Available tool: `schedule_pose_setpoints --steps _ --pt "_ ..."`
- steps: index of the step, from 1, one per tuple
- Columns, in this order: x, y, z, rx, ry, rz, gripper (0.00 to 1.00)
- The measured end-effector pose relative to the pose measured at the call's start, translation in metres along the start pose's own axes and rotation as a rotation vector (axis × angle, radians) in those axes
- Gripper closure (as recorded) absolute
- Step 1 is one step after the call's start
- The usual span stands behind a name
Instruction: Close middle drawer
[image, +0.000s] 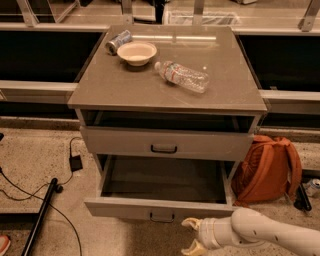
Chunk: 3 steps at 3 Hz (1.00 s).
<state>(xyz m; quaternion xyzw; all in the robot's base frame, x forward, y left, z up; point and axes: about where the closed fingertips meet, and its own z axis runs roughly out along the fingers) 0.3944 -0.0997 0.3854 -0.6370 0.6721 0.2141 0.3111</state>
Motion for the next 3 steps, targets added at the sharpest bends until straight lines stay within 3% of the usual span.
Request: schedule_pose_setpoints --steps 2,3 --pt "0.011 -0.039 -0.002 0.093 0.003 -0.042 0.82" --pt "0.015 -0.052 -0.002 0.150 0.000 -0.033 0.70"
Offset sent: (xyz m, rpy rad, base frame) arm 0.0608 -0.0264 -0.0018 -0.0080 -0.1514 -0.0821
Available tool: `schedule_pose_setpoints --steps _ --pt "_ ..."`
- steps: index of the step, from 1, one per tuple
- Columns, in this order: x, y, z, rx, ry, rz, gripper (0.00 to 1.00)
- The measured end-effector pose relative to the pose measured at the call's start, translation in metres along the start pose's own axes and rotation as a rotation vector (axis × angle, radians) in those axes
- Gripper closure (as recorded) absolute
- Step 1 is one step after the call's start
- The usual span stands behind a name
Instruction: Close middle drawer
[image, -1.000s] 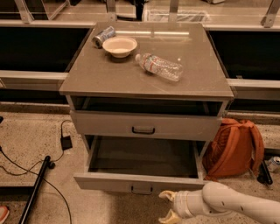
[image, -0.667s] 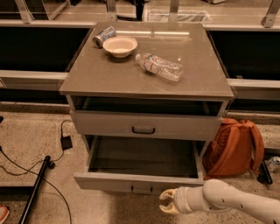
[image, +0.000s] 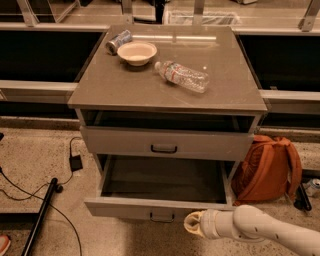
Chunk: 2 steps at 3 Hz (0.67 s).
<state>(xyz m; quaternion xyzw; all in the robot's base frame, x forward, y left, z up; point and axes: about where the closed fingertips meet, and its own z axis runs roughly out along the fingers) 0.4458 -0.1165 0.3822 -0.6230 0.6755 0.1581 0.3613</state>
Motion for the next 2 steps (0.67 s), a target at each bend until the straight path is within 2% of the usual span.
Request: schedule_pose_setpoints --steps 2 --pt "0.0018 -0.0165 0.0075 0.096 -0.005 0.024 0.24"
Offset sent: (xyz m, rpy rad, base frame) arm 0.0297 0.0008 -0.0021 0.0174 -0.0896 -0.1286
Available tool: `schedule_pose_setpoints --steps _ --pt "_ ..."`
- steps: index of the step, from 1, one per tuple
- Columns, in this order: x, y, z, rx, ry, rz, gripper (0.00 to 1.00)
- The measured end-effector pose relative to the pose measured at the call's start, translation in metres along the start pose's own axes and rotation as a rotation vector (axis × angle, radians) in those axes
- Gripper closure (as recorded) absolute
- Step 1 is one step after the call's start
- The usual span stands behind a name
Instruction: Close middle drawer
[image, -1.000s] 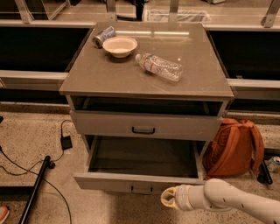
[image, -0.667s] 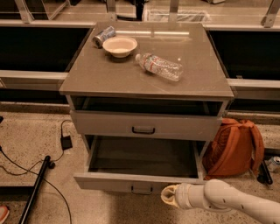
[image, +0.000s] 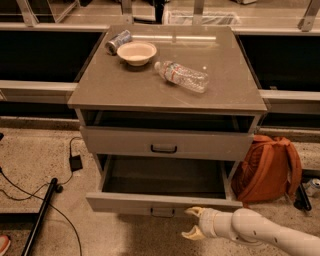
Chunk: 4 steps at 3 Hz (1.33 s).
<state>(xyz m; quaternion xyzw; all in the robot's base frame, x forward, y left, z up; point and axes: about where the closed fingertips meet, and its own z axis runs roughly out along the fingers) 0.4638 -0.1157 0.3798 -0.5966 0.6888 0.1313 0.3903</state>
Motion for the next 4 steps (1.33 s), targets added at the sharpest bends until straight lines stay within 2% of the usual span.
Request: schedule_pose_setpoints --steps 1,2,3,4 --pt "-0.004 -0.008 0.008 0.029 -0.002 0.003 0.02" --pt "-0.012 -0.017 0.012 0.050 -0.008 -0.008 0.00" --pt "-0.013 -0.018 0.013 0.053 -0.010 -0.010 0.00" --pt "-0.017 -0.024 0.018 0.039 -0.013 -0.014 0.18"
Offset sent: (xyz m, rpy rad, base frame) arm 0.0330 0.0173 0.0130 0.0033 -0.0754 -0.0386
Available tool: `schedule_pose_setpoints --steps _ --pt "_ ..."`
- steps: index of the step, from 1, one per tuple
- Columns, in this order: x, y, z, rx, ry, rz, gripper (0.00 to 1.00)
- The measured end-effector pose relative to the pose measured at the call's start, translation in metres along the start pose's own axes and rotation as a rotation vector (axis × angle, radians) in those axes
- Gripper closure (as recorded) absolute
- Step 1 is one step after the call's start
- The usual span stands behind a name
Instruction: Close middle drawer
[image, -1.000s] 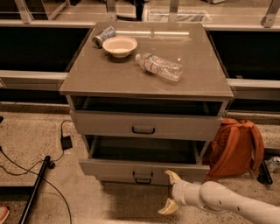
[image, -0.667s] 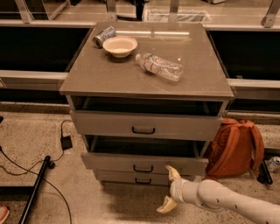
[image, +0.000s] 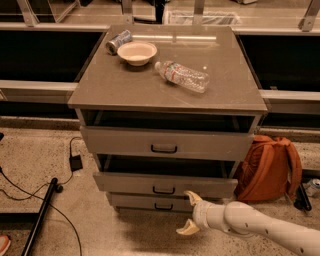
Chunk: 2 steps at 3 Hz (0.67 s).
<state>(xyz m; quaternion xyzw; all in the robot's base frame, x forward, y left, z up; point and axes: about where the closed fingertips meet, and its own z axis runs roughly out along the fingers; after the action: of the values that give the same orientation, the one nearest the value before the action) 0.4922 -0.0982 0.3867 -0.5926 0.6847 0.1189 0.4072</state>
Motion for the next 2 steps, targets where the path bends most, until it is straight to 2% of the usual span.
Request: schedule_pose_setpoints --steps 1,2 --pt "-0.004 -0.008 0.007 -0.018 -0.001 -0.007 0.41" --pt "-0.007 -0.020 0.011 -0.025 -0.008 -0.016 0.59"
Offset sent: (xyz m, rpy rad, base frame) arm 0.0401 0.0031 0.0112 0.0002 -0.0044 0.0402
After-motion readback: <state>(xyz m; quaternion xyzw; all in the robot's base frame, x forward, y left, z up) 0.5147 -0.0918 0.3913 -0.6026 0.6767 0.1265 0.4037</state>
